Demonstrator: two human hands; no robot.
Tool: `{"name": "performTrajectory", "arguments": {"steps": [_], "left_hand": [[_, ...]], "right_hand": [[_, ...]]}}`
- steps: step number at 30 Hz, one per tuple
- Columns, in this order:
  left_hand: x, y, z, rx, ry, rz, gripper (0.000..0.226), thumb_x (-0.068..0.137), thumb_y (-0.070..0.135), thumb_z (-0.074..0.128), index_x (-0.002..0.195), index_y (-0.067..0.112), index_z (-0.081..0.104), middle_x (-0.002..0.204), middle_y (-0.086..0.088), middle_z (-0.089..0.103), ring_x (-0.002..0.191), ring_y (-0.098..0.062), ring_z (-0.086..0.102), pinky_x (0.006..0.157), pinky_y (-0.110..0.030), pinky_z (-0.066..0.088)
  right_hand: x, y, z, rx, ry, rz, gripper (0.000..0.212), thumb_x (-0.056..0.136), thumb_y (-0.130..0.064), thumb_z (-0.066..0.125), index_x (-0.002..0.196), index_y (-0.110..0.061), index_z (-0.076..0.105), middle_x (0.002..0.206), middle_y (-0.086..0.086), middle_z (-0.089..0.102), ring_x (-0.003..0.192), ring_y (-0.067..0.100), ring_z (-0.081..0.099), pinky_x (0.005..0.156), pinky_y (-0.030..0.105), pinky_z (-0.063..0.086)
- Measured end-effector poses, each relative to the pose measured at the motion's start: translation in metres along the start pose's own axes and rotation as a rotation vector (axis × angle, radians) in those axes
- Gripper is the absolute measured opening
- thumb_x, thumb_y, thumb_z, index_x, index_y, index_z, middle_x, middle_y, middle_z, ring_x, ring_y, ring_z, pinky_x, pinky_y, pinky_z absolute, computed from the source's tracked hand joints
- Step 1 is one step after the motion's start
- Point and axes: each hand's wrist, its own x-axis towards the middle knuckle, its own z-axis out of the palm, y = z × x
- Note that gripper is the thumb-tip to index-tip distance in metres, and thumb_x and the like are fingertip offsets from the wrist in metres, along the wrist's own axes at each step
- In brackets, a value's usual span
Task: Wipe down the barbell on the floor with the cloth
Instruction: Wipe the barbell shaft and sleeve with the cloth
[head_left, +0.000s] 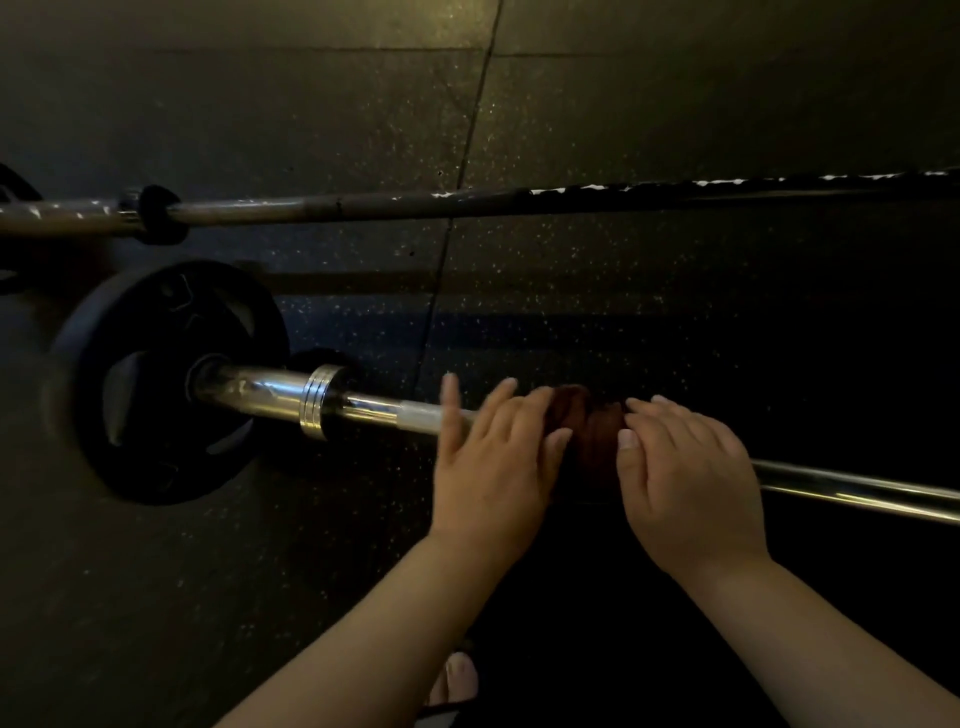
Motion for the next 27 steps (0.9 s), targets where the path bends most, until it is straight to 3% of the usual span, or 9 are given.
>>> {"name": "performTrajectory", "arguments": {"steps": [3,6,9,12,16,19,21,24,27], "left_hand": [[-0.003,-0.007,-0.007,0.001,0.023,-0.117,0.05,0.105,0.05,0.022,0.133,0.023,0.053,0.132,0.009,0.06,0.144,-0.011,0.032,0.121,-0.051,-0.008],[-0.002,0.01,-0.004,-0.208,0.012,-0.097,0.044,0.102,0.048,0.034,0.132,0.023,0.053,0.128,0.01,0.06,0.142,-0.009,0.034,0.122,-0.044,-0.011],[0.003,0.015,-0.009,-0.473,0.08,-0.146,0.025,0.097,0.029,0.057,0.122,0.028,0.057,0.109,0.02,0.061,0.111,0.015,0.048,0.123,-0.036,0.015],[0.005,0.003,-0.032,-0.719,0.231,-0.378,0.026,0.096,0.023,0.06,0.116,0.038,0.052,0.104,0.026,0.054,0.101,0.018,0.049,0.097,-0.018,0.045],[0.001,-0.02,-0.063,-0.417,0.61,-0.181,0.039,0.091,0.018,0.067,0.125,0.02,0.049,0.117,0.023,0.047,0.106,0.017,0.048,0.09,-0.007,0.043],[-0.005,-0.003,-0.055,-0.473,0.191,-0.085,0.057,0.091,0.032,0.066,0.139,0.029,0.038,0.126,0.036,0.038,0.114,0.008,0.046,0.092,-0.02,0.051],[-0.013,0.009,-0.037,-0.379,-0.079,-0.005,0.047,0.098,0.046,0.048,0.143,0.033,0.041,0.136,0.028,0.044,0.12,0.004,0.041,0.105,-0.032,0.046],[-0.02,-0.008,-0.019,-0.075,-0.06,0.127,0.044,0.102,0.046,0.033,0.139,0.031,0.051,0.144,0.012,0.049,0.123,-0.012,0.042,0.103,-0.031,0.033],[-0.009,-0.024,-0.013,0.089,0.033,0.026,0.045,0.102,0.051,0.033,0.134,0.029,0.055,0.137,0.008,0.052,0.136,-0.021,0.034,0.112,-0.038,0.019]], "right_hand": [[0.0,-0.001,-0.002,0.01,0.012,-0.023,0.046,0.103,-0.035,0.032,0.109,-0.014,0.072,0.119,0.003,0.072,0.121,0.023,0.063,0.103,0.041,0.04],[0.002,-0.007,-0.003,0.016,-0.026,-0.012,0.049,0.104,-0.037,0.027,0.11,-0.017,0.071,0.117,0.0,0.072,0.119,0.02,0.063,0.101,0.041,0.042],[0.003,-0.007,-0.003,0.059,-0.011,0.018,0.05,0.104,-0.037,0.025,0.111,-0.017,0.07,0.114,-0.001,0.073,0.118,0.019,0.063,0.1,0.041,0.042],[0.002,-0.005,-0.002,0.111,0.009,0.039,0.05,0.104,-0.038,0.026,0.112,-0.018,0.071,0.117,-0.004,0.072,0.12,0.017,0.063,0.1,0.038,0.041],[0.003,-0.007,-0.001,0.124,0.022,0.046,0.05,0.104,-0.038,0.026,0.111,-0.019,0.072,0.116,-0.004,0.073,0.118,0.017,0.063,0.099,0.039,0.041],[0.003,-0.008,-0.001,0.132,0.017,0.065,0.049,0.104,-0.039,0.027,0.111,-0.019,0.071,0.115,-0.004,0.073,0.117,0.017,0.064,0.099,0.038,0.039],[0.004,-0.01,-0.002,0.113,0.005,0.09,0.05,0.103,-0.038,0.026,0.112,-0.018,0.071,0.113,-0.003,0.074,0.116,0.017,0.064,0.099,0.039,0.04],[0.002,-0.007,-0.002,0.123,0.005,0.1,0.05,0.102,-0.038,0.027,0.115,-0.017,0.071,0.116,-0.002,0.073,0.117,0.018,0.064,0.1,0.035,0.035],[0.0,-0.004,-0.002,0.138,0.007,0.072,0.048,0.101,-0.036,0.03,0.116,-0.015,0.07,0.118,0.0,0.072,0.119,0.02,0.063,0.102,0.039,0.039]]}}
